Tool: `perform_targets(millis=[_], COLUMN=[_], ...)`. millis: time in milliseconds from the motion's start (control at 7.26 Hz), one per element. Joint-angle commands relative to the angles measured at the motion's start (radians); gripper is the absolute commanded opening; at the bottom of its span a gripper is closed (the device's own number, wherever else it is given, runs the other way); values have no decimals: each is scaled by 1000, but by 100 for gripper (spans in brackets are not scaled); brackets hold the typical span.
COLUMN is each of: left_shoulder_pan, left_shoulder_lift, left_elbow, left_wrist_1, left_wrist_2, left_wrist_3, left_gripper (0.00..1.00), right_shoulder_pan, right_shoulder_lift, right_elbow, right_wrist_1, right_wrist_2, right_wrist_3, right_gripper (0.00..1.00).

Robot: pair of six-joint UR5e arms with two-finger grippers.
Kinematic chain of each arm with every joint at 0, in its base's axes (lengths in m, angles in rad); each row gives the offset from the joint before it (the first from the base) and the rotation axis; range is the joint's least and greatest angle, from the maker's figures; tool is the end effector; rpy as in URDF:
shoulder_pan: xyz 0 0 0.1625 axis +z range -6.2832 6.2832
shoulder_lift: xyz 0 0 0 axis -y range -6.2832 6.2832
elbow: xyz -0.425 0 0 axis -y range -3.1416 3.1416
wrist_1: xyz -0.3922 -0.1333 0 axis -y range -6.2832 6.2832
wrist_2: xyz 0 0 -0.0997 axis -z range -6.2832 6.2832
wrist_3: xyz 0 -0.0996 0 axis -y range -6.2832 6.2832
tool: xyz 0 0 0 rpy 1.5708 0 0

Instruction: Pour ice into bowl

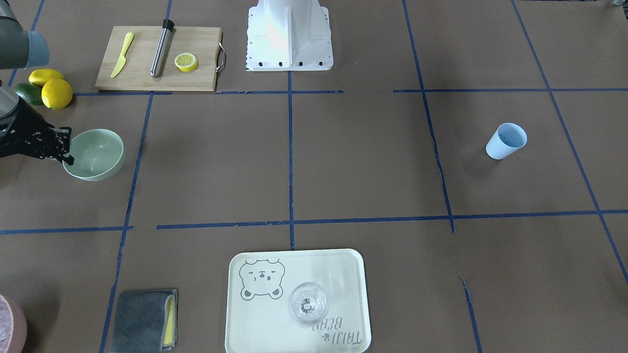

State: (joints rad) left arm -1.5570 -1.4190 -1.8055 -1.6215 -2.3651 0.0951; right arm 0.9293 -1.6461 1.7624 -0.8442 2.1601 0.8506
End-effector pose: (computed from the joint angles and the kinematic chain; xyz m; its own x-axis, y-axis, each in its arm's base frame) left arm -0.0562 -0.4355 0.6060 0.6949 0.1983 -0.6912 -0.0800 0.9766 0.1998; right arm -0.2282 -0.4358 0.5214 0.5748 -0.1467 0.8051 -0.0515 0.9754 0.2144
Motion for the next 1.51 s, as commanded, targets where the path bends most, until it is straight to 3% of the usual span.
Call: perform_targets(millis=[0, 275, 551, 688, 964, 1377], left_shoulder_pan=[0, 0, 0, 0, 0, 0], left_shoulder_lift=[0, 0, 0, 0, 2, 0], left_elbow=[-2, 0, 0, 0, 3, 3], left_wrist_1=[0, 0, 0, 0, 0, 0], left_wrist_2=[1, 3, 4, 4, 4, 0], left_wrist_3=[0, 0, 0, -2, -2, -2], left_gripper=[100, 100, 100, 100, 100, 100], right_shoulder_pan=[-93, -281, -415, -456, -524, -556], right_shoulder_lift=[154, 347, 599, 706, 924, 927], right_elbow=[17, 14, -17, -87, -332, -357], right_wrist_1=[-4, -106, -418, -449, -449, -446], right_wrist_2=[-5, -162, -334, -385, -485, -494], right_wrist_3=[222, 425, 490, 549, 610, 610], right_gripper=[0, 0, 0, 0, 0, 0])
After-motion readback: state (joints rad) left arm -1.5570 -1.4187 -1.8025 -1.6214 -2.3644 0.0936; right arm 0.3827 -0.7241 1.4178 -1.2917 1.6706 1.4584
